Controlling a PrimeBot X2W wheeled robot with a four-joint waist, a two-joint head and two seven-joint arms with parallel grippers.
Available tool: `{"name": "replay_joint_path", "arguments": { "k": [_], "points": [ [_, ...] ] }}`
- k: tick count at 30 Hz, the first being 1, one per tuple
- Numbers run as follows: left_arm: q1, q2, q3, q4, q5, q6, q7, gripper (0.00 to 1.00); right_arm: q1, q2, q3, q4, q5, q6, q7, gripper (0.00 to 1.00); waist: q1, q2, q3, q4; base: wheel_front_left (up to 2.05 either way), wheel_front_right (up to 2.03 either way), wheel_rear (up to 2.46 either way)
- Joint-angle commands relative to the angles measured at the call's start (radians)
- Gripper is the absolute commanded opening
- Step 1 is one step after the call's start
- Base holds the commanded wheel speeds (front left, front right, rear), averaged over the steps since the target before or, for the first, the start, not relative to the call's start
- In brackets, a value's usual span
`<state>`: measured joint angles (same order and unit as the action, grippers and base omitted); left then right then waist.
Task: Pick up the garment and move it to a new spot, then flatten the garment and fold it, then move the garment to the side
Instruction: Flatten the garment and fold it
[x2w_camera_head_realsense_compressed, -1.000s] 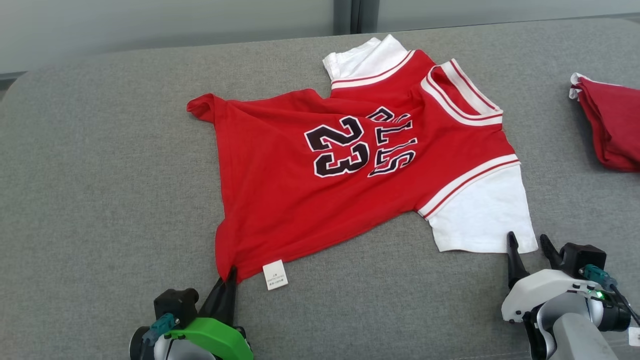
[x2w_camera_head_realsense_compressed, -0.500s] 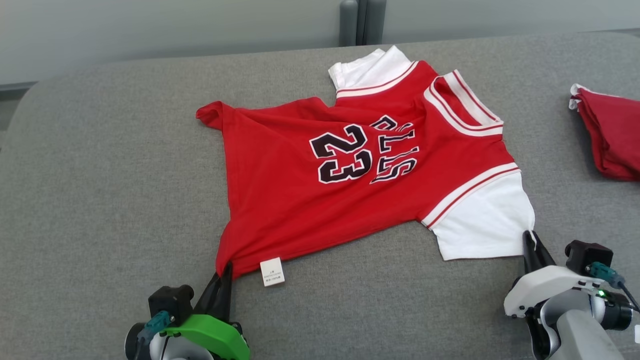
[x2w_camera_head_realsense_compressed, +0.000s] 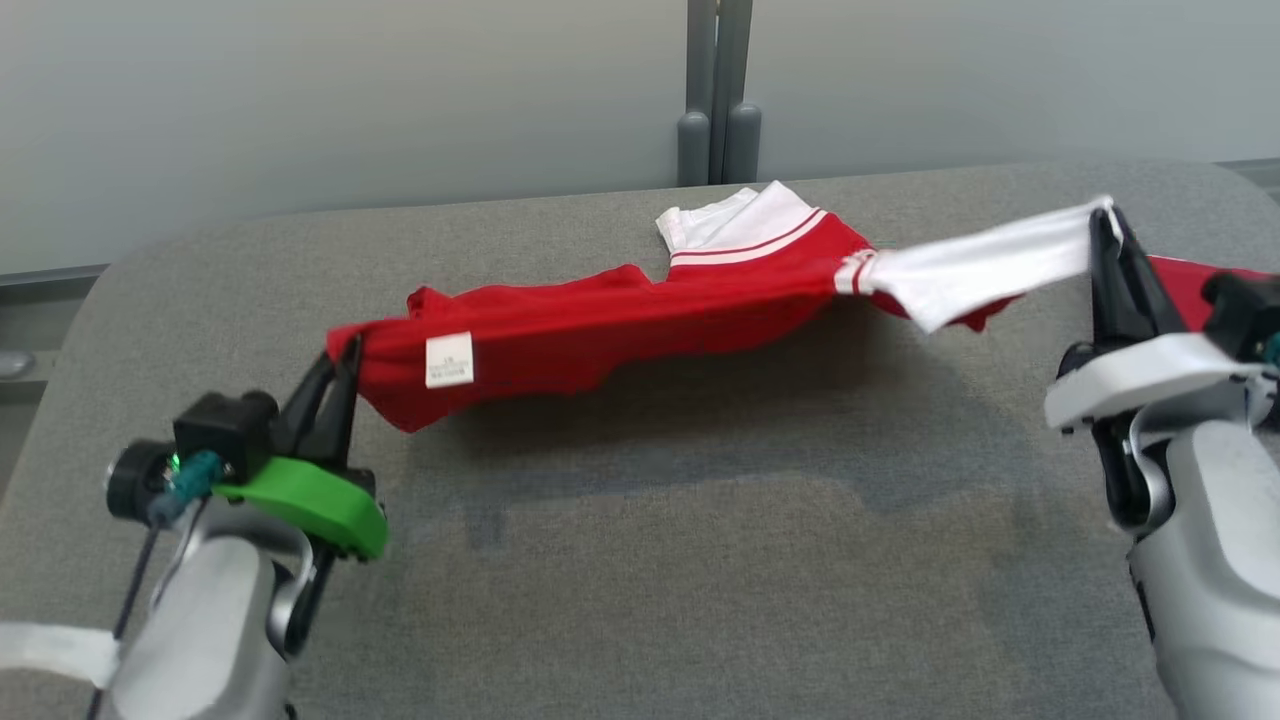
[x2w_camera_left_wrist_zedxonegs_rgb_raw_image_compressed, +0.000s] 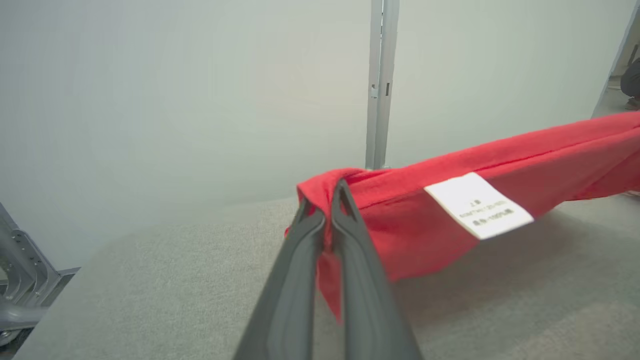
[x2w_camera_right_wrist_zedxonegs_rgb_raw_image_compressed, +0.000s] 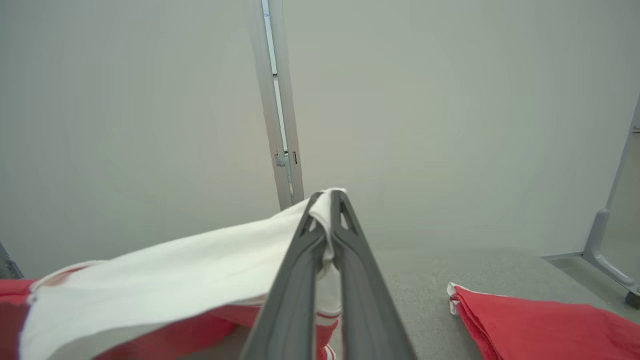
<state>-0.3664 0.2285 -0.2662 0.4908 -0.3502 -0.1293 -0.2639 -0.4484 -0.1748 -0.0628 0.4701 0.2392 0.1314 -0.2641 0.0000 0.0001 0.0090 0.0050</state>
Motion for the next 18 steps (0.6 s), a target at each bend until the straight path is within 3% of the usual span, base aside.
{"name": "replay_joint_path", "arguments": {
  "k": [1,8,13,18],
  "points": [
    [-0.065,0.041,-0.02,0.016,-0.008,-0.001,0.0,0.0,-0.047,-0.022,0.013,-0.003,0.01,-0.002,0.0,0.0,0.0,-0.0001,0.007,0.0,0.0,0.0,0.0],
    [-0.327,0.156,-0.169,0.085,-0.059,-0.001,0.037,0.0,-0.25,-0.091,0.1,0.063,-0.006,-0.002,0.006,0.0,0.0,-0.0001,0.116,-0.005,0.0,0.0,0.0],
    [-0.503,0.195,-0.255,0.12,-0.089,-0.001,0.062,0.0,-0.403,-0.118,0.127,0.123,-0.014,-0.002,0.02,0.0,0.0,-0.0001,0.249,-0.001,0.0,0.0,0.0],
    [-0.659,0.196,-0.293,0.189,-0.106,-0.001,0.054,0.0,-0.56,-0.11,0.119,0.2,-0.02,-0.002,0.018,0.0,0.0,-0.0001,0.349,-0.008,0.0,0.0,0.0]
  ]
}}
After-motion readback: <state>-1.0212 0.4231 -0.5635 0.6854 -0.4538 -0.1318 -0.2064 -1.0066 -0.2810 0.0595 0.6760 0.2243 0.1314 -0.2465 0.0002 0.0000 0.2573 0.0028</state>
